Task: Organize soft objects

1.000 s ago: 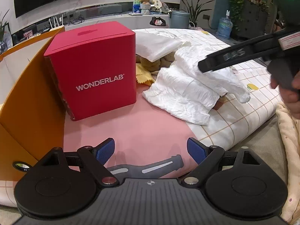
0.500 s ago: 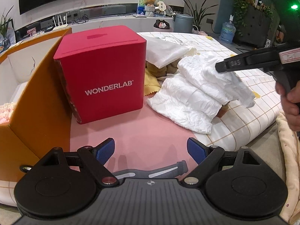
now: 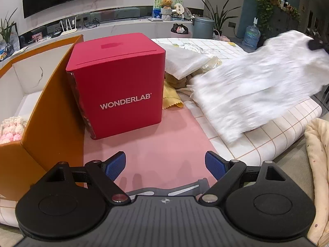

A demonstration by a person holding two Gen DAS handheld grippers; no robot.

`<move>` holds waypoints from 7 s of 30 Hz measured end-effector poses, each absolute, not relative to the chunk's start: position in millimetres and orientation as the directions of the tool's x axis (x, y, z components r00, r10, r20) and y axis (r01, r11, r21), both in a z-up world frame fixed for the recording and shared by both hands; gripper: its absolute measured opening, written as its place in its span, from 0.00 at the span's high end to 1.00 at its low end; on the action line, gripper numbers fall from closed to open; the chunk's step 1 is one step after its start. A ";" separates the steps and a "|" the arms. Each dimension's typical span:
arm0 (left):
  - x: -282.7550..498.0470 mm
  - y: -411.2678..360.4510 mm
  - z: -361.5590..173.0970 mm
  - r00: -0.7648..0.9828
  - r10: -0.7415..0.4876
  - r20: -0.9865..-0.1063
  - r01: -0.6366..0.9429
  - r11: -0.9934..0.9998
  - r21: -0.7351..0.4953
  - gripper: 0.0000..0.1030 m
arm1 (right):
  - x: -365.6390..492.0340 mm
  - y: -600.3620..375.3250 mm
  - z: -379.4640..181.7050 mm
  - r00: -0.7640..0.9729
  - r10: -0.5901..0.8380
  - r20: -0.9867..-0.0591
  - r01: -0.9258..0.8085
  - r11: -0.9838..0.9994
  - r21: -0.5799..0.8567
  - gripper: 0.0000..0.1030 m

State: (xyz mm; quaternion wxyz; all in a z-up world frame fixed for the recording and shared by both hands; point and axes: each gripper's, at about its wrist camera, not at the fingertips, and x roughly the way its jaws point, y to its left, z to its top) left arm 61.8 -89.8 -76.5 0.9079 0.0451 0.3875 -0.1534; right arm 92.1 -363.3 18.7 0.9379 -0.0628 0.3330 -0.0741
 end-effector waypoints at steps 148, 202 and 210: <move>51.6 -126.5 4.8 0.585 -0.213 -0.783 0.362 0.932 0.017 0.23 | 142.0 -414.0 -78.7 0.661 -0.200 -0.723 0.174 0.978 -0.112 0.84; 105.7 102.9 44.2 0.652 -0.070 -0.755 0.044 0.998 -0.055 0.08 | 104.4 -76.1 40.0 0.805 0.306 -0.509 -0.344 0.939 0.020 0.83; 103.8 144.4 63.3 0.680 0.097 -0.726 -0.076 0.995 0.062 0.08 | 135.4 -32.0 57.3 0.709 0.415 -0.571 -0.376 0.906 0.192 0.82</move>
